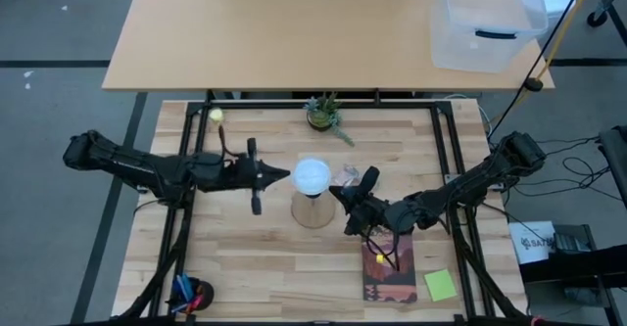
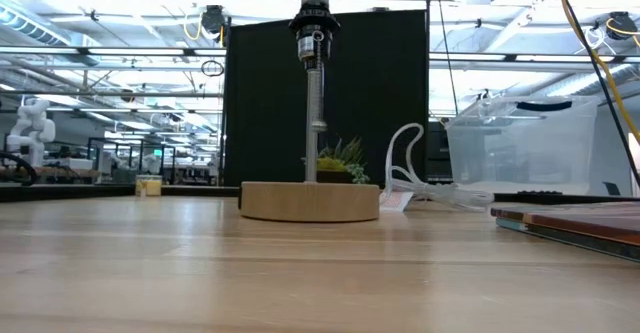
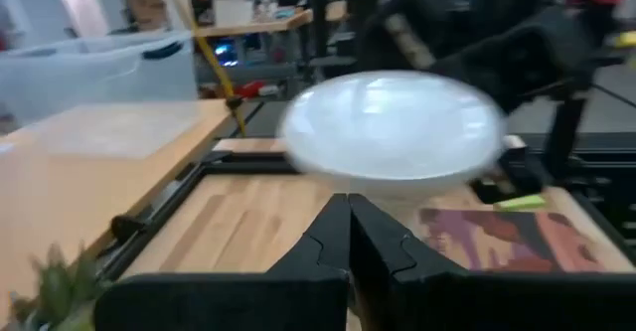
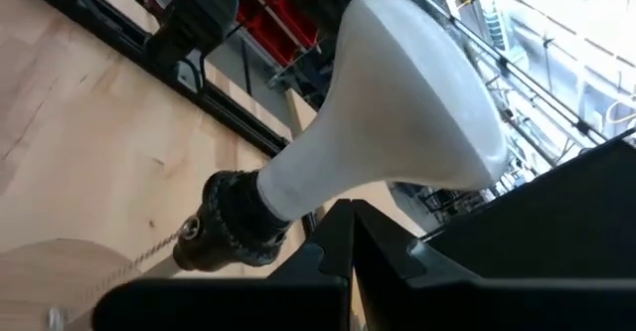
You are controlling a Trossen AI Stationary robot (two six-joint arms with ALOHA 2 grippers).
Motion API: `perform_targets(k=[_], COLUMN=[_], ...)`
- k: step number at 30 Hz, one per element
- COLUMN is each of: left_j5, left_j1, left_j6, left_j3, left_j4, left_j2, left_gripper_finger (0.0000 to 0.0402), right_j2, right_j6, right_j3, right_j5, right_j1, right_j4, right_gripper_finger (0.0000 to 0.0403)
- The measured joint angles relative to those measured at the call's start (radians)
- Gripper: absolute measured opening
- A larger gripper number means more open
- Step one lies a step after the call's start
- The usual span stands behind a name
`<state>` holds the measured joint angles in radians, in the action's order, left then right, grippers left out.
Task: Screw lightbulb
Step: Insert the white lightbulb into the silver lamp
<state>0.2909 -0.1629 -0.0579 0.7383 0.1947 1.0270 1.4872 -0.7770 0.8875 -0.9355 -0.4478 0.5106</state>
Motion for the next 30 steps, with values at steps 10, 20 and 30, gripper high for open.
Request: perform_targets(k=[10,20,30], left_j5=[-0.056,-0.010,-0.019], left_j1=[-0.061,-0.065,-0.045], left_j6=[-0.020,-0.092,-0.126], left_j3=[0.000,0.000,0.000], left_j4=[-0.001,0.061,0.096], left_j2=[0.030,0.073,0.073], left_gripper_finger=[0.0000,0.0000,0.0000], right_j2=[0.000,0.000,0.000], right_j6=[0.036,0.119,0.014], right_j3=[0.000,0.002,0.002], right_j5=[-0.006,-0.032,0.036], right_j1=[0.045,0.084,0.101], right_j4=[0.011,0.042,0.098], right_gripper_finger=[0.0000,0.0055,0.0118])
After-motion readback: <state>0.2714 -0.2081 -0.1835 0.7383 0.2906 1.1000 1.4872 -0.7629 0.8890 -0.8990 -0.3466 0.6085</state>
